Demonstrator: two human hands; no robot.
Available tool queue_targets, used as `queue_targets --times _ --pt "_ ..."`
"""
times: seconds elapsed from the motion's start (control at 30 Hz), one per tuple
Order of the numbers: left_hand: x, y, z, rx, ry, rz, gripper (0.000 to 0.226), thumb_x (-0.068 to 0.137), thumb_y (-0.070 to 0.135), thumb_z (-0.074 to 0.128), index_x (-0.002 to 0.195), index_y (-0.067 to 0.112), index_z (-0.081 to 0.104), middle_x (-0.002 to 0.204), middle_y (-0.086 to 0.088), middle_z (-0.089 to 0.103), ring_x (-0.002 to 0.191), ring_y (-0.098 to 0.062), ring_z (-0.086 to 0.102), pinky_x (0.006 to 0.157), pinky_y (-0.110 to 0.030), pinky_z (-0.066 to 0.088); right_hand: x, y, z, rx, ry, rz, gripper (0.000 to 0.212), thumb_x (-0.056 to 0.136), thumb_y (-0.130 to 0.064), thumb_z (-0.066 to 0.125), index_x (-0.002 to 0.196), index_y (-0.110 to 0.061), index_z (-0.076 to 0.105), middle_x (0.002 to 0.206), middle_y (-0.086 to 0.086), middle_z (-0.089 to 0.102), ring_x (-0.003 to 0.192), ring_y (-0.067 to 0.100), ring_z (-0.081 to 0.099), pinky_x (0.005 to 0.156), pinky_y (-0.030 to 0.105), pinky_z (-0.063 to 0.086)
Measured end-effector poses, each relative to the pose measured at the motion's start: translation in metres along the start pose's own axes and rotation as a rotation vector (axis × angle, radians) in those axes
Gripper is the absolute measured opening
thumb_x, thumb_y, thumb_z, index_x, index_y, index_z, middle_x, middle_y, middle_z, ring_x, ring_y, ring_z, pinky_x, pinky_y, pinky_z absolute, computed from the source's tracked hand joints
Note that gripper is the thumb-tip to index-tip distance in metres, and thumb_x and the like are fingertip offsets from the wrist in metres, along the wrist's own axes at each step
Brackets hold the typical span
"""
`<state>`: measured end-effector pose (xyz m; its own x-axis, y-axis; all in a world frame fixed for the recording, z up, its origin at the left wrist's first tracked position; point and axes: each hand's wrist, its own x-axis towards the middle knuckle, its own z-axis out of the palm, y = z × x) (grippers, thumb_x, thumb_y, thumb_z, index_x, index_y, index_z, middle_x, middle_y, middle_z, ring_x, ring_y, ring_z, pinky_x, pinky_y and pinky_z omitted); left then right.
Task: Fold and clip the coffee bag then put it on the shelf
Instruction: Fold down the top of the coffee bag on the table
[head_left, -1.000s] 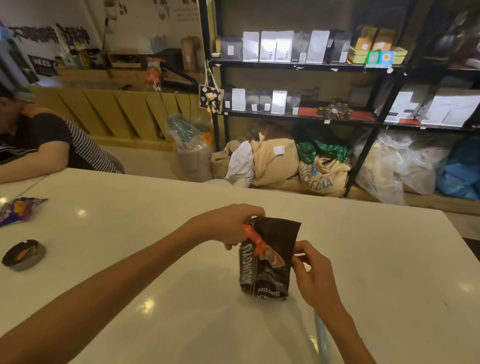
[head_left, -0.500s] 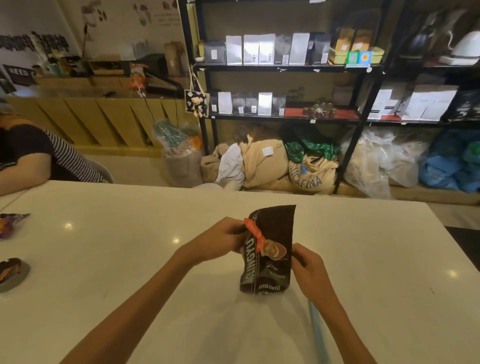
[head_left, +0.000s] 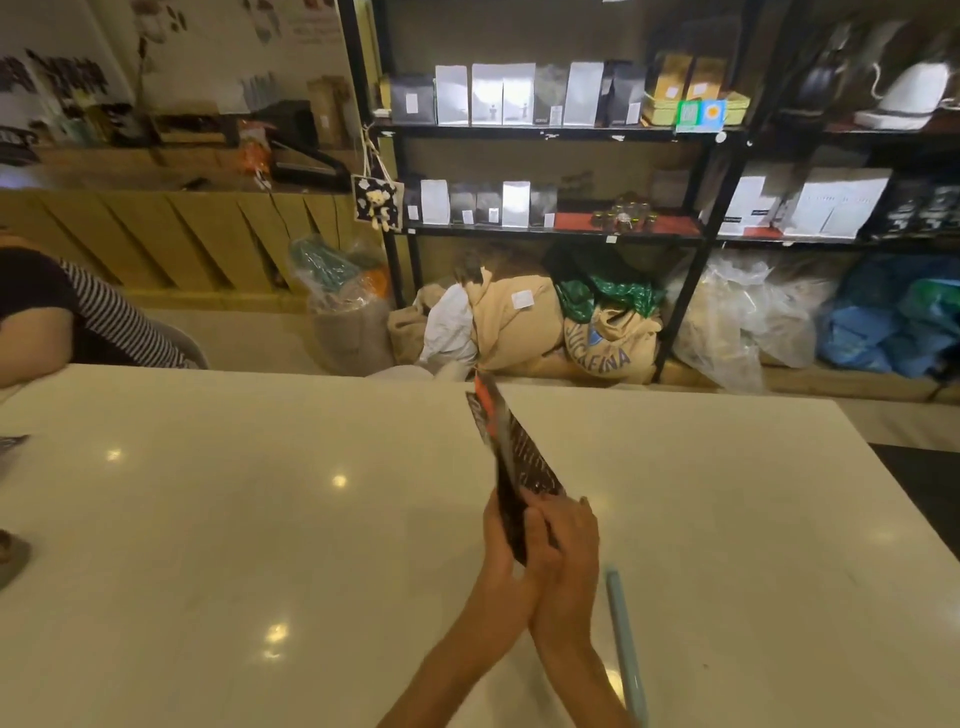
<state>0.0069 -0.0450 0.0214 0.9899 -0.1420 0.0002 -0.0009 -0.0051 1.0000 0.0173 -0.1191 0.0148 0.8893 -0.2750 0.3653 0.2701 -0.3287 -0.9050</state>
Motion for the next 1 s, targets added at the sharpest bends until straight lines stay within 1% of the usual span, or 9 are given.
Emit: queue_targets --times 0.17,0.27,0.4,0.47,0.57,0.67,0.77,0.9,1.0 --pt "0.023 -0.016 -0.025 -0.044 0.157 -0.042 0.054 0.092 0.009 0.063 0.136 0.024 0.035 0.132 0.002 0.055 0.113 0.002 0.061 0.09 -0.023 0.054 0.022 0.019 -0.023 0.097 -0.263 -0.093 0.028 0.096 -0.007 0.048 0.109 -0.022 0.067 0.109 -0.002 0.068 0.103 0.01 0.064 0.086 0.023 0.055" --pt "0.04 -0.021 -0.033 0.015 0.209 -0.054 0.058 0.089 0.003 0.068 0.134 0.02 0.036 0.13 -0.002 0.056 0.111 -0.003 0.062 0.086 -0.02 0.055 0.037 0.022 -0.023 0.219 -0.319 0.011 0.03 0.098 0.003 0.044 0.113 -0.015 0.064 0.116 0.009 0.063 0.111 0.018 0.063 0.087 0.03 0.058" --pt "0.058 -0.019 -0.044 0.076 0.145 -0.087 0.057 0.091 0.0 0.063 0.133 0.022 0.032 0.134 -0.002 0.052 0.126 -0.016 0.054 0.096 -0.02 0.052 0.053 0.035 -0.026 0.039 -0.171 0.07 0.029 0.096 -0.012 0.055 0.121 -0.025 0.058 0.128 -0.002 0.057 0.119 0.008 0.053 0.095 0.026 0.05" --pt "0.061 -0.021 -0.053 -0.041 0.067 -0.093 0.059 0.089 0.006 0.063 0.136 0.019 0.03 0.136 -0.008 0.054 0.128 -0.023 0.055 0.101 -0.035 0.052 0.059 0.042 -0.027 0.01 -0.289 0.177 0.04 0.092 -0.034 0.061 0.131 -0.028 0.052 0.137 -0.007 0.052 0.124 0.006 0.048 0.1 0.024 0.042" --pt "0.058 -0.016 -0.052 -0.089 -0.036 -0.104 0.056 0.09 0.018 0.062 0.137 0.016 0.032 0.134 -0.008 0.056 0.12 -0.019 0.061 0.093 -0.033 0.055 0.058 0.049 -0.018 0.148 -0.489 0.413 0.041 0.087 -0.045 0.057 0.125 -0.031 0.054 0.129 0.0 0.062 0.115 0.015 0.061 0.086 0.019 0.054" --pt "0.06 -0.017 -0.045 -0.055 0.095 -0.093 0.034 0.093 0.023 0.063 0.124 0.023 0.049 0.122 -0.004 0.065 0.111 -0.02 0.067 0.093 -0.039 0.057 0.052 0.057 -0.012 0.155 -0.475 0.427 0.059 0.08 -0.056 0.062 0.131 -0.031 0.048 0.132 -0.002 0.056 0.118 0.017 0.058 0.093 0.03 0.053" --pt "0.062 -0.018 -0.044 -0.004 0.182 -0.09 0.023 0.095 0.025 0.062 0.117 0.021 0.057 0.112 -0.003 0.071 0.101 -0.019 0.071 0.092 -0.047 0.057 0.044 0.057 -0.008 0.121 -0.551 0.411 0.063 0.078 -0.053 0.067 0.132 -0.036 0.039 0.134 -0.01 0.044 0.119 0.011 0.052 0.09 0.023 0.051" --pt "0.058 -0.017 -0.049 -0.038 0.208 -0.082 0.023 0.096 0.022 0.06 0.118 0.023 0.057 0.114 -0.002 0.071 0.102 -0.018 0.071 0.091 -0.045 0.058 0.041 0.046 -0.006 0.119 -0.44 0.409 0.068 0.075 -0.042 0.077 0.13 -0.037 0.037 0.122 -0.019 0.052 0.106 0.006 0.059 0.069 0.01 0.051" --pt "0.058 -0.016 -0.053 -0.074 0.229 -0.07 0.024 0.096 0.019 0.058 0.12 0.021 0.057 0.116 -0.002 0.071 0.104 -0.019 0.07 0.092 -0.045 0.057 0.039 0.043 -0.007 0.147 -0.396 0.412 0.061 0.077 -0.035 0.077 0.125 -0.031 0.041 0.113 -0.02 0.058 0.099 0.008 0.064 0.069 0.013 0.053"
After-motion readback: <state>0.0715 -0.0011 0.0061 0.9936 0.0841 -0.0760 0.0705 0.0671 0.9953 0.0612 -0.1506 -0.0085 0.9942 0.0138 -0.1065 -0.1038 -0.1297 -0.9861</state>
